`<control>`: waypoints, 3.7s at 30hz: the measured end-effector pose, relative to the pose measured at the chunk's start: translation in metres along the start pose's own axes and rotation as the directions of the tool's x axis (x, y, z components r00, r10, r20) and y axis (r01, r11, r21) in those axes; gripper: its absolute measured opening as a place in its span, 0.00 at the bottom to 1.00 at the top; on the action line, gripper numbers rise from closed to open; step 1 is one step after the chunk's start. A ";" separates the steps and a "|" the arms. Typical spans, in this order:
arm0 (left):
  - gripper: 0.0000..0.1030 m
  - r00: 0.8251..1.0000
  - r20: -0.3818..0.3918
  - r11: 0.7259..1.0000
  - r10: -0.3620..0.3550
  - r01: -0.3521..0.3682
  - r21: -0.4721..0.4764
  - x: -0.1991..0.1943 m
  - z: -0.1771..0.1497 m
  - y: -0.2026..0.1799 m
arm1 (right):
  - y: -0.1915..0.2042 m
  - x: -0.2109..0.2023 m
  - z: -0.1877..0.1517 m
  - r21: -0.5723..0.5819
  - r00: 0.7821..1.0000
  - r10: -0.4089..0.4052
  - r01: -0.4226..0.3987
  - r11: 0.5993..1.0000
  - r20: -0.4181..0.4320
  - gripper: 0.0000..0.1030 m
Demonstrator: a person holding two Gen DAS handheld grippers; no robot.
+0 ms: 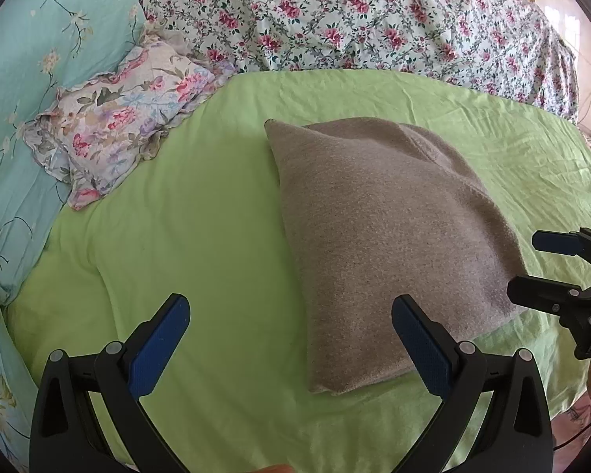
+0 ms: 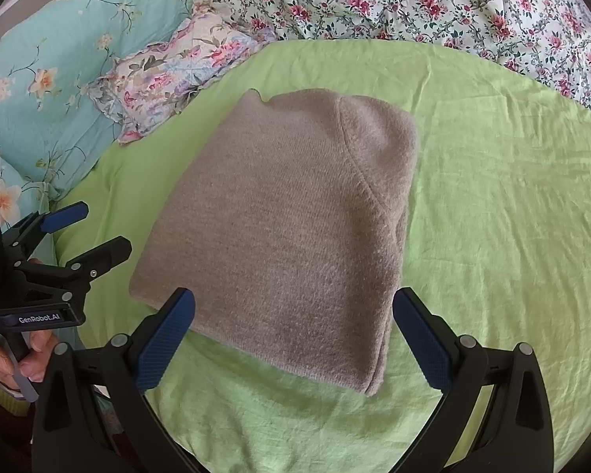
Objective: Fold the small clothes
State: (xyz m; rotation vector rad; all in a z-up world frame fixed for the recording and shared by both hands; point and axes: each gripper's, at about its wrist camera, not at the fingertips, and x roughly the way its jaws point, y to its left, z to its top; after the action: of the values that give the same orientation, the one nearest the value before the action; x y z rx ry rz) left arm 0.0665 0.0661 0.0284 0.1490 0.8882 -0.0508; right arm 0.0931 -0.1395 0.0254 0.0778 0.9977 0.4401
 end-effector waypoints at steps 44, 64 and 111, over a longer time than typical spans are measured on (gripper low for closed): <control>1.00 1.000 0.013 1.000 -0.003 0.003 -0.009 -0.008 -0.001 0.002 | 0.001 -0.008 0.000 -0.021 0.999 -0.027 0.027 0.999 0.022 0.98; 1.00 1.000 0.025 1.000 0.000 0.001 -0.026 -0.014 -0.002 0.000 | 0.007 -0.013 0.003 -0.016 0.999 -0.029 0.030 0.999 0.032 0.98; 1.00 1.000 0.018 1.000 -0.025 0.025 -0.002 -0.003 0.007 -0.012 | -0.005 -0.011 0.005 0.000 0.999 -0.035 0.035 0.999 0.035 0.98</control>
State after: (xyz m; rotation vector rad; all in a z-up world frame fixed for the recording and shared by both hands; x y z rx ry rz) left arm 0.0687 0.0528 0.0343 0.1353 0.8724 -0.0741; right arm 0.0934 -0.1473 0.0358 0.0669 0.9628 0.4061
